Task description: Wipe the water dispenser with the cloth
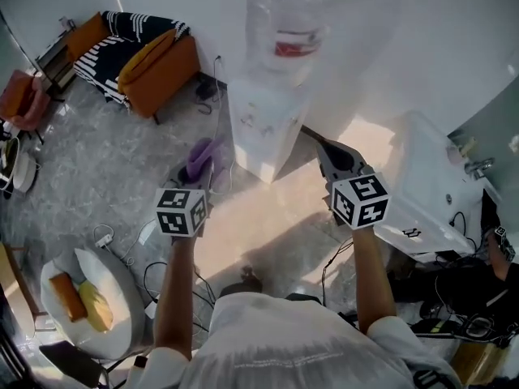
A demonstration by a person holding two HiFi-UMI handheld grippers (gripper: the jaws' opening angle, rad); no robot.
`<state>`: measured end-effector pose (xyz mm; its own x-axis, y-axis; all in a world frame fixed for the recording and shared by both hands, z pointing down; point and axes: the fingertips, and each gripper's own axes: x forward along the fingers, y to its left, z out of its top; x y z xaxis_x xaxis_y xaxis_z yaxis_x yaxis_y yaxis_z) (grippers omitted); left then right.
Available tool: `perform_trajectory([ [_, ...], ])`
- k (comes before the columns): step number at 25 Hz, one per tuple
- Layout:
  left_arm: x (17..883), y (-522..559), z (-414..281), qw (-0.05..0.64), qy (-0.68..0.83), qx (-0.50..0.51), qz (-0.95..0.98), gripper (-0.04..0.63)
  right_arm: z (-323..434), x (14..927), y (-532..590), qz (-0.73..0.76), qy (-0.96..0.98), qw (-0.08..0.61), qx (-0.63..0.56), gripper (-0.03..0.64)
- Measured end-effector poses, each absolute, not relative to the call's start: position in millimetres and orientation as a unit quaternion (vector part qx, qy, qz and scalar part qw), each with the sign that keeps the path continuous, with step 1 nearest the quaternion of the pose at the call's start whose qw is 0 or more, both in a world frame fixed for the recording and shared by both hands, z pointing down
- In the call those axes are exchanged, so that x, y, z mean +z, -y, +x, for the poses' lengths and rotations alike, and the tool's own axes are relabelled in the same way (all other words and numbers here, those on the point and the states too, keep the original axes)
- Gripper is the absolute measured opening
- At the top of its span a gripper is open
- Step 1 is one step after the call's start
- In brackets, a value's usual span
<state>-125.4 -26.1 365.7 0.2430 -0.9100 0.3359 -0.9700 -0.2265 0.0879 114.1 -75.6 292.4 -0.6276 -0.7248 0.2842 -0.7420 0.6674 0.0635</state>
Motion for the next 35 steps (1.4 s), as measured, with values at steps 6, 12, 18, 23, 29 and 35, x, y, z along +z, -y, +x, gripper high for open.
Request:
perform_trajectory([
  [6, 387, 74, -169, 0.164, 0.611, 0.1, 0.768, 0.049, 72, 313, 127, 0.405, 0.9, 0.157, 0.04, 0.014],
  [12, 401, 109, -185, 0.177, 0.622, 0.102, 0.756, 0.049, 53, 325, 175, 0.398, 0.901, 0.173, 0.02, 0.014],
  [18, 438, 182, -196, 0.197, 0.652, 0.101, 0.725, 0.049, 40, 369, 253, 0.36, 0.91, 0.205, 0.034, 0.014],
  [23, 487, 257, -201, 0.227, 0.668, 0.103, 0.701, 0.049, 30, 411, 311, 0.318, 0.913, 0.249, 0.057, 0.014],
  [29, 548, 341, -220, 0.276, 0.674, 0.064, 0.682, 0.049, 12, 463, 341, 0.291, 0.903, 0.307, 0.08, 0.014],
  [35, 590, 400, -213, 0.31, 0.674, 0.019, 0.671, 0.049, 20, 481, 352, 0.296, 0.895, 0.317, 0.1, 0.014],
])
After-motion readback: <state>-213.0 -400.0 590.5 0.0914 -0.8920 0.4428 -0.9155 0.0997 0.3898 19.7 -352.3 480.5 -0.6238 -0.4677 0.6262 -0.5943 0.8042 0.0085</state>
